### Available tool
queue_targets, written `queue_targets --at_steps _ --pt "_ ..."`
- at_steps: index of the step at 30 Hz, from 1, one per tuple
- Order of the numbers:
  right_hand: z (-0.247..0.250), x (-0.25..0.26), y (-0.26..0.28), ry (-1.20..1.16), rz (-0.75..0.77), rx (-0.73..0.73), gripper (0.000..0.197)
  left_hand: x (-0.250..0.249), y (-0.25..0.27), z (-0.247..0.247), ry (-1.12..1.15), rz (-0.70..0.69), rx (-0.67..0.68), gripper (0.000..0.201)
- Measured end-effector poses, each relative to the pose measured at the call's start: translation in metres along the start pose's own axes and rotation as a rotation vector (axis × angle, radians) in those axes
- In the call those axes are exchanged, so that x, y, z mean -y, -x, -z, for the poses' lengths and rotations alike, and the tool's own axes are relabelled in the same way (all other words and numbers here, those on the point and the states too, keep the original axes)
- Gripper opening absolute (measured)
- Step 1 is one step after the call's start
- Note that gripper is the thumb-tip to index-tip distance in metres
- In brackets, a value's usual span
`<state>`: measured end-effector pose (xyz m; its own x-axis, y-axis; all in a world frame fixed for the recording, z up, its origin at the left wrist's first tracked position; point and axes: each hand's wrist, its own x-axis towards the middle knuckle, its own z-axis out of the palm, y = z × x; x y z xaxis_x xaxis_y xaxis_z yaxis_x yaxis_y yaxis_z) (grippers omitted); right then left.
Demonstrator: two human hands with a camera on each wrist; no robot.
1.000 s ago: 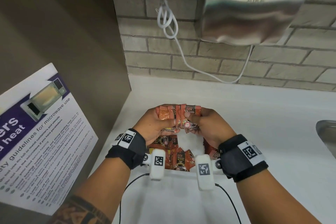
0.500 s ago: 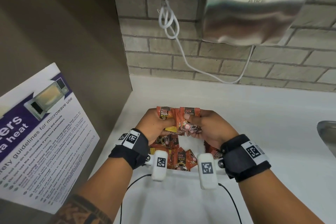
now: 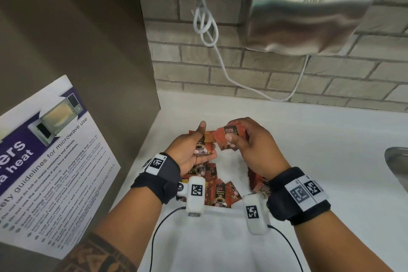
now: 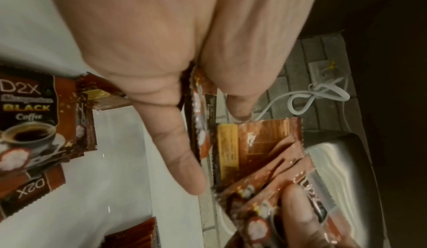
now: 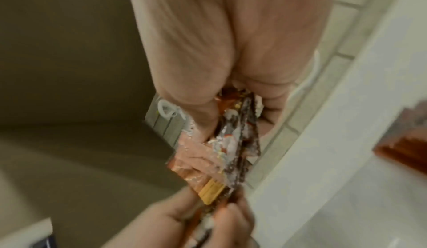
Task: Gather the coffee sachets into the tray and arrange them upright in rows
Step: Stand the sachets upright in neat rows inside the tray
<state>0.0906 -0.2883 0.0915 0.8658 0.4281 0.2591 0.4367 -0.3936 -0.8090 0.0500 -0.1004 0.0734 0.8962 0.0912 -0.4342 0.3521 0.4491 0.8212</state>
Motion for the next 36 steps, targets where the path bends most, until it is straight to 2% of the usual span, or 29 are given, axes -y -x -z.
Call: queue_targets --at_steps 2,3,6,9,12,16,20,23,28,33,36 --pt "-0.002 -0.001 0.002 0.120 0.174 0.024 0.015 -0.002 0.002 0.001 0.089 0.010 0.048 0.039" --pt "-0.003 -0.003 0.003 0.133 0.214 0.035 0.016 -0.003 0.002 0.002 0.112 -0.003 0.075 0.035" --pt "-0.003 -0.009 0.005 0.129 0.178 0.027 0.018 -0.003 0.002 0.004 0.069 -0.096 0.068 0.028" --pt "0.000 -0.015 0.006 0.126 -0.022 -0.023 0.018 -0.003 -0.001 0.008 0.002 -0.185 -0.007 0.027" --pt "0.005 -0.015 0.004 -0.150 -0.205 -0.066 0.012 -0.001 -0.003 0.012 -0.059 -0.212 -0.012 0.031" --pt "0.001 -0.006 0.003 -0.310 -0.272 0.026 0.007 0.004 0.000 0.008 -0.114 -0.221 0.047 0.035" --pt "-0.011 -0.006 0.005 -0.521 -0.485 0.157 0.021 0.005 0.001 0.000 -0.074 -0.245 0.039 0.033" --pt "-0.014 -0.009 0.005 -0.625 -0.600 0.179 0.026 0.005 0.001 0.001 -0.065 -0.236 0.029 0.028" --pt "-0.010 -0.010 -0.001 -0.639 -0.573 0.038 0.020 0.009 0.001 0.004 -0.193 -0.161 0.048 0.016" --pt "-0.011 -0.007 -0.003 -0.596 -0.496 -0.042 0.020 0.014 0.006 -0.001 -0.278 -0.056 0.170 0.031" --pt "-0.011 -0.008 -0.004 -0.560 -0.495 -0.111 0.020 0.015 0.008 -0.002 -0.246 -0.054 0.228 0.030"
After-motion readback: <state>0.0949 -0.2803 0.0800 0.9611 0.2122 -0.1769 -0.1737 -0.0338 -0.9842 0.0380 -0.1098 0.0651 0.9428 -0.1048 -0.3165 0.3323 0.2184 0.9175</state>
